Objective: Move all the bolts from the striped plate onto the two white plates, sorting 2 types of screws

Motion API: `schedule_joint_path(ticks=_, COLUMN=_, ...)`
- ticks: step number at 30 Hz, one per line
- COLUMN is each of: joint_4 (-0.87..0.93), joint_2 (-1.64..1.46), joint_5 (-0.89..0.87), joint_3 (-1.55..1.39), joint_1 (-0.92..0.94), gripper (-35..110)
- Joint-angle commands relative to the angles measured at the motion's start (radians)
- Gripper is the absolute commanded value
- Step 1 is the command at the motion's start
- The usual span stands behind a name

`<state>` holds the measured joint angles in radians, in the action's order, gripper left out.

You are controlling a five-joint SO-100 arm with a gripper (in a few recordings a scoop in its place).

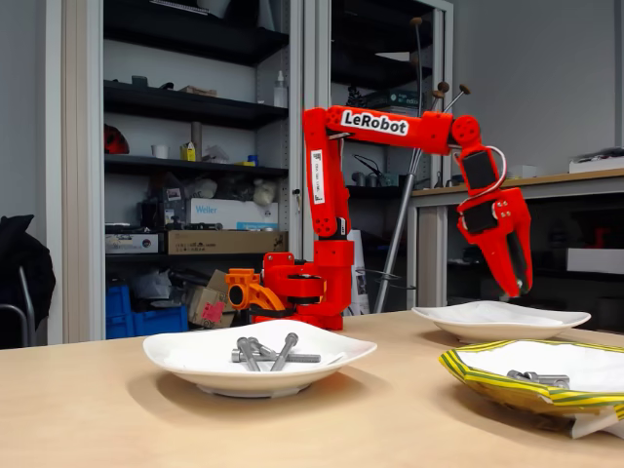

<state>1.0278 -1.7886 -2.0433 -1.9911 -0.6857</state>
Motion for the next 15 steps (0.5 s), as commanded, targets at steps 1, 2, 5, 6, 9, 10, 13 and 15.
schedule_joint_path(ticks=1, joint_4=-0.058, joint_2=-0.087, joint_5=-0.006, joint_3=-0.067, joint_1=-0.005, gripper=16)
schedule_joint_path(ticks=2, joint_4=-0.060, joint_2=-0.089, joint_5=0.011, joint_3=-0.067, joint_1=0.006, gripper=16)
schedule_joint_path(ticks=5, joint_4=-0.057, joint_2=-0.064, joint_5=0.140, joint_3=-0.009, joint_1=0.077, gripper=16)
schedule_joint_path(ticks=6, joint_4=-0.051, joint_2=-0.037, joint_5=0.233, joint_3=0.038, joint_1=0.121, gripper=16)
schedule_joint_path(ticks=9, joint_4=-0.028, joint_2=0.095, joint_5=0.577, joint_3=0.241, joint_1=0.281, gripper=14)
schedule_joint_path(ticks=10, joint_4=-0.026, joint_2=0.152, joint_5=0.695, joint_3=0.316, joint_1=0.334, gripper=13)
schedule_joint_path(ticks=13, joint_4=-0.021, joint_2=0.307, joint_5=0.931, joint_3=0.497, joint_1=0.460, gripper=12)
schedule_joint_path(ticks=15, joint_4=0.003, joint_2=0.393, joint_5=1.012, joint_3=0.586, joint_1=0.520, gripper=11)
